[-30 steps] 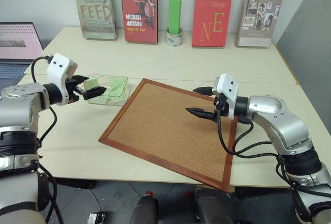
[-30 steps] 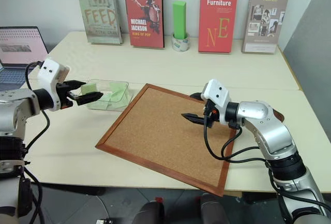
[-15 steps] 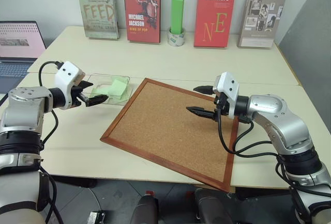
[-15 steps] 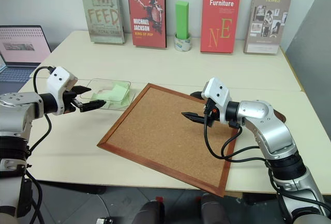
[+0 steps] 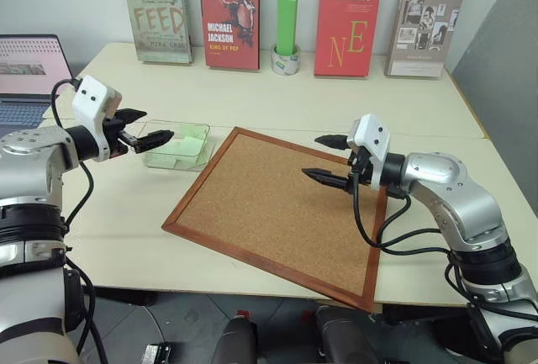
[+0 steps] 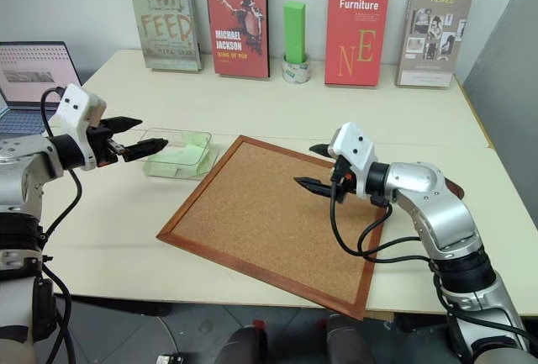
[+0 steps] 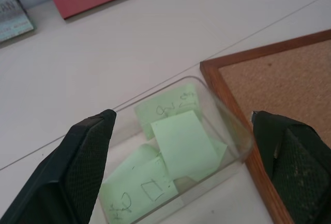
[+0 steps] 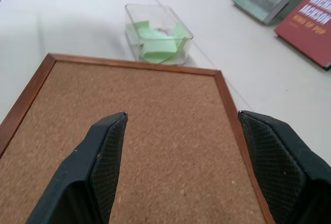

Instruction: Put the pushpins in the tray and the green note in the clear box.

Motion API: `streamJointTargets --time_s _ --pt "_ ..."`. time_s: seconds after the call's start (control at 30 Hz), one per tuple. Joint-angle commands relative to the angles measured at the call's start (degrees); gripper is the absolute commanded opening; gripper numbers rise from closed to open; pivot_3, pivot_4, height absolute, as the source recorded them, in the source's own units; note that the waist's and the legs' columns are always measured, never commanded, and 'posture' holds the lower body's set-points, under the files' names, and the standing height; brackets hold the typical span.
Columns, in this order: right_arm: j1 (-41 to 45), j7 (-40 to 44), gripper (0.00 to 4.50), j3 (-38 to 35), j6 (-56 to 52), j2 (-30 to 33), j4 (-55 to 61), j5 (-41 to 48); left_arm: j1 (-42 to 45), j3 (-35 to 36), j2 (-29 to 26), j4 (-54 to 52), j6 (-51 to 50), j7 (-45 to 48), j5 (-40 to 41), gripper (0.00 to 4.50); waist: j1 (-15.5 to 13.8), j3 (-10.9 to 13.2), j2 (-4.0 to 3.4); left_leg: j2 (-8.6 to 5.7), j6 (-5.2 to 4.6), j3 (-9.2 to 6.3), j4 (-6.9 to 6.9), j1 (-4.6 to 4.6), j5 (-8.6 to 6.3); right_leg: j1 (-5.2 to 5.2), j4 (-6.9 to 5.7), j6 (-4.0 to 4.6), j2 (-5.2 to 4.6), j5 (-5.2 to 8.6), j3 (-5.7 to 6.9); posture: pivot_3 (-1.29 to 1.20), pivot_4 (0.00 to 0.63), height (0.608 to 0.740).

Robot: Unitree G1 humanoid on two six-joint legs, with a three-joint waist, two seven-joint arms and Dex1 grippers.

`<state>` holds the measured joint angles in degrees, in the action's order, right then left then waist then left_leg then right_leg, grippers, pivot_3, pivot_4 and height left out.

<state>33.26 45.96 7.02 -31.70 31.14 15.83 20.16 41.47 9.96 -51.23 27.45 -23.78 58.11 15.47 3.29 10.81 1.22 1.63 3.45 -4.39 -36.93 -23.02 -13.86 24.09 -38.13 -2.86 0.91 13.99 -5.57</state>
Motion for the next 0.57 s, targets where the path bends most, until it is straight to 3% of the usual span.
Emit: streamJointTargets --time_s 0.03,0.37,0.57 --pt "-1.81 0.21 3.64 -5.28 -0.92 1.60 5.93 3.84 -0.96 3.70 -0.47 -8.78 -3.06 0.76 4.70 4.47 -0.04 0.00 0.00 0.00 0.00 0.00 0.00 0.00 0.00 0.00 0.01 0.00 0.00 0.00 0.00 0.00 0.150 0.740" --pt "-13.25 0.08 3.64 -7.12 -4.27 6.46 15.04 6.72 -12.82 -1.39 2.25 -29.69 -5.97 4.68 9.20 4.47 -0.04 0.00 0.00 -0.01 0.00 0.02 0.01 0.08 0.00 -0.05 -0.01 0.01 -0.01 0.01 -0.04 0.00 0.150 0.740" --pt "-16.28 -1.24 3.64 -6.78 -3.41 6.62 15.54 5.52 -13.97 -3.73 5.41 -32.90 -6.18 4.25 10.23 4.47 -0.04 0.00 0.01 0.01 -0.01 0.04 -0.06 0.12 0.01 -0.08 -0.04 -0.01 0.00 0.00 -0.05 0.00 0.150 0.740"
